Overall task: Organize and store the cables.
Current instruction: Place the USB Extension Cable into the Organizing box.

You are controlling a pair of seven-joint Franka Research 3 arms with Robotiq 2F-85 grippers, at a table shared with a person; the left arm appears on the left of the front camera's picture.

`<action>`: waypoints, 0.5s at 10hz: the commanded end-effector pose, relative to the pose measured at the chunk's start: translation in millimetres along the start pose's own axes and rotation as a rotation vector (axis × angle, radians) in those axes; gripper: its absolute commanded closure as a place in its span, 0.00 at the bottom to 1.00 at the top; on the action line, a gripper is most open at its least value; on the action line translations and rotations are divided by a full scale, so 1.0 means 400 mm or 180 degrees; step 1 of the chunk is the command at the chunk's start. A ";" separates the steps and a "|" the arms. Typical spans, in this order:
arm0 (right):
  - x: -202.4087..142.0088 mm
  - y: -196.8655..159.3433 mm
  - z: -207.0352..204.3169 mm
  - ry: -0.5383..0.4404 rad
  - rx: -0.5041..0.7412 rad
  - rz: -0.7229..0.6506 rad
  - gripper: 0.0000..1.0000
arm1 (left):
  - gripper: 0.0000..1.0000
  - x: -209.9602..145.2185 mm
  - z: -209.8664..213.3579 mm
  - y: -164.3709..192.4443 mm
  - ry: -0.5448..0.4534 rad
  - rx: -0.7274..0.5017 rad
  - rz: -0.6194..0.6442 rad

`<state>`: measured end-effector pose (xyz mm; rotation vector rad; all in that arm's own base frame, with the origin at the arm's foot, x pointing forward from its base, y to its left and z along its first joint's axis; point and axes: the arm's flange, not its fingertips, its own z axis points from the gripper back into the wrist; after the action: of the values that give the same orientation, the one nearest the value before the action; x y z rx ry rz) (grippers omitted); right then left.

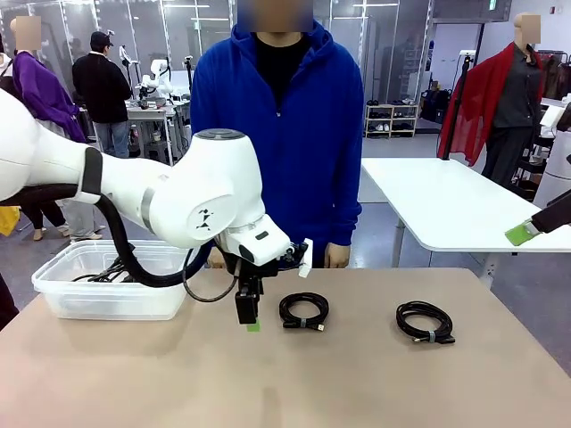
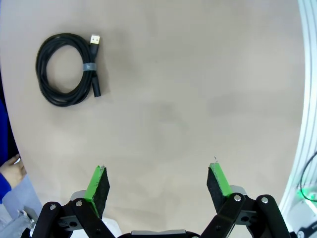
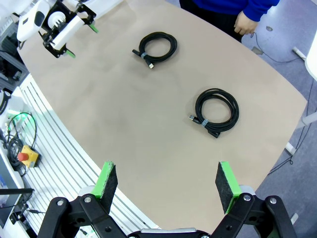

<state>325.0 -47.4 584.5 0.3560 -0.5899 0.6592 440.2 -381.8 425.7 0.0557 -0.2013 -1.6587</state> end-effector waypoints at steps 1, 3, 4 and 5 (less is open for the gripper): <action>0.003 0.001 0.005 0.0004 0.0009 -0.0045 0.00 | 0.00 0.028 -0.012 0.014 0.0147 0.0000 0.0031; 0.003 0.001 0.005 0.0004 0.0009 -0.0045 0.00 | 0.00 0.041 -0.021 0.008 0.0133 -0.0008 0.0088; 0.003 0.001 0.005 0.0004 0.0009 -0.0045 0.00 | 0.00 0.042 -0.022 0.006 0.0124 0.0002 0.0110; 0.003 0.001 0.005 0.0004 0.0009 -0.0045 0.00 | 0.00 0.032 -0.026 0.001 0.0053 -0.0020 0.0016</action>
<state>325.0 -47.4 584.5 0.3560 -0.5899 0.6592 440.9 -396.8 416.5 0.0621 -0.1839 -1.6465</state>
